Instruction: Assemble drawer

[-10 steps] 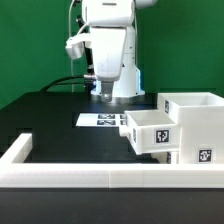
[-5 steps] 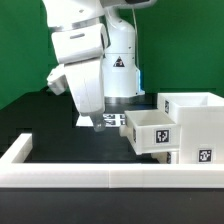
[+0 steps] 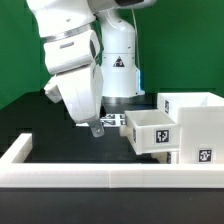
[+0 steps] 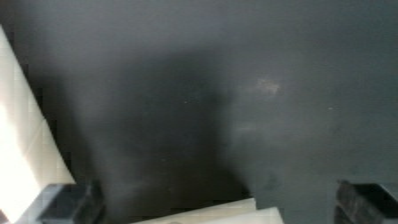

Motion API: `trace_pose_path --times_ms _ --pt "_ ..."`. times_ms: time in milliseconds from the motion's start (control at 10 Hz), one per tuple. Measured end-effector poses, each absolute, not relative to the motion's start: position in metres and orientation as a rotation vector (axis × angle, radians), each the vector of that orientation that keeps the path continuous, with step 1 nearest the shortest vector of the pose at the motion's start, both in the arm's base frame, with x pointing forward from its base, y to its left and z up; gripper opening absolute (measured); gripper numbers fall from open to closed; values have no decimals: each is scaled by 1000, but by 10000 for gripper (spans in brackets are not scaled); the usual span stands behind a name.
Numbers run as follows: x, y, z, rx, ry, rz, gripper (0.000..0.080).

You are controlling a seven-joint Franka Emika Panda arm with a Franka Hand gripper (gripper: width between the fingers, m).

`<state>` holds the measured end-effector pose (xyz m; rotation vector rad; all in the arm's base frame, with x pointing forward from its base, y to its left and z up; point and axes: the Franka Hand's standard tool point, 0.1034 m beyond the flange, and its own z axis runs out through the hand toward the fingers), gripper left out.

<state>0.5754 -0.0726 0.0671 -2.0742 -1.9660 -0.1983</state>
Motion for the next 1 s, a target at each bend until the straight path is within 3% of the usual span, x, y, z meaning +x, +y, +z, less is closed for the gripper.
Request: trace_pose_path --times_ms 400,1000 --pt "603 -61 68 -2007 -2126 -254 649" --pt "611 -54 65 -2051 -2139 -290 649"
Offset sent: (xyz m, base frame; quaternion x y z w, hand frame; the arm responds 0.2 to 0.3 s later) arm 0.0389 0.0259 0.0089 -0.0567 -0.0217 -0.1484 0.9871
